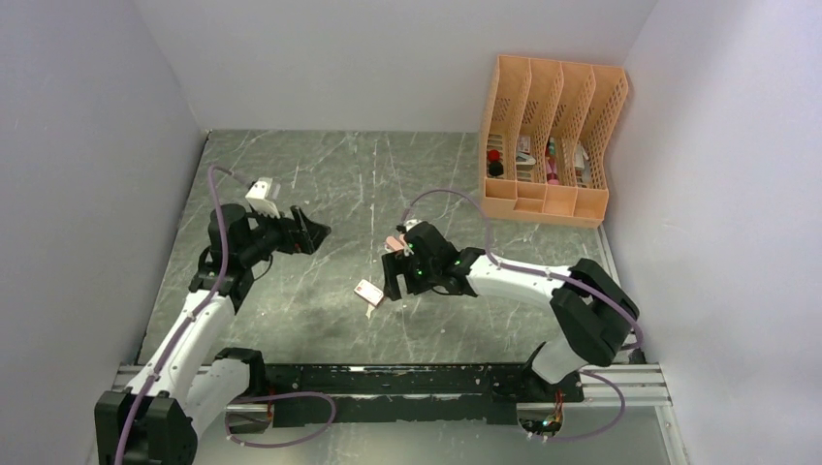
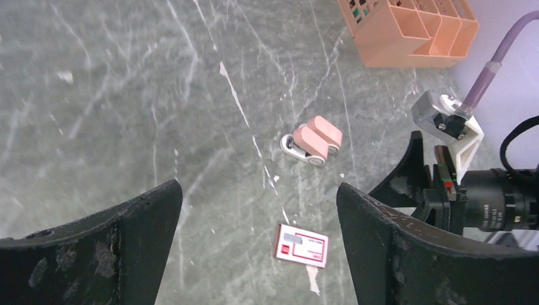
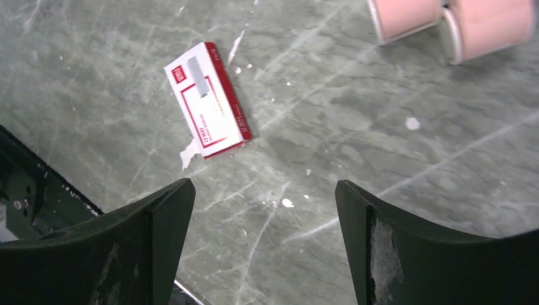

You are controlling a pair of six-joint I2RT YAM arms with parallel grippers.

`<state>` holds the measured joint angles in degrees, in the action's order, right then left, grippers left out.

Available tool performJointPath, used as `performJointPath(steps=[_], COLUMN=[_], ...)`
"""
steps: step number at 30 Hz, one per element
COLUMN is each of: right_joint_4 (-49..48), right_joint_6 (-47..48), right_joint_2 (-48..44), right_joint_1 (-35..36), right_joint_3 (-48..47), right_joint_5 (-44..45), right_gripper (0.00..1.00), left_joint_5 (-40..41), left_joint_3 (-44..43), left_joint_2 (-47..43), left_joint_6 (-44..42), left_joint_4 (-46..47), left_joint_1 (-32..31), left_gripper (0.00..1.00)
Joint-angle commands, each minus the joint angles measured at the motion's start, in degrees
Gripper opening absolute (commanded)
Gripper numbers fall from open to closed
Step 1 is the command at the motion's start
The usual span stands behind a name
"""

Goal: Load the staples into the stapler

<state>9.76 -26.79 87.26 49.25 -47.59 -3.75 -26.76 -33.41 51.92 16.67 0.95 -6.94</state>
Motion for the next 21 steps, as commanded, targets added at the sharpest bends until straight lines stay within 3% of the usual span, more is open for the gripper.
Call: performJointPath(steps=[1, 6, 12, 21], right_joint_4=[-3.8, -2.2, -0.1, -3.2], right_joint_6=[1.4, -0.1, -0.7, 2.9], right_joint_2=[3.1, 6.2, 8.9, 13.4], right_joint_1=[0.5, 0.7, 2.1, 4.6], right_joint_3=[-1.7, -3.9, -6.0, -9.2], right_joint_5=[-5.1, -1.0, 3.8, 2.7], right_gripper=[0.87, 0.87, 0.87, 0.88], left_joint_5=[3.4, 9.7, 8.9, 4.9], left_joint_3=[3.1, 1.5, -2.2, -1.5], left_joint_2=[-3.3, -4.8, -0.7, 0.8], left_joint_6=[9.2, 8.4, 2.5, 3.5], left_joint_4=[3.1, -1.9, -6.1, -2.8], left_joint_1=[-0.5, -0.5, -0.5, -0.5], left_gripper=[0.97, 1.00, 1.00, 1.00])
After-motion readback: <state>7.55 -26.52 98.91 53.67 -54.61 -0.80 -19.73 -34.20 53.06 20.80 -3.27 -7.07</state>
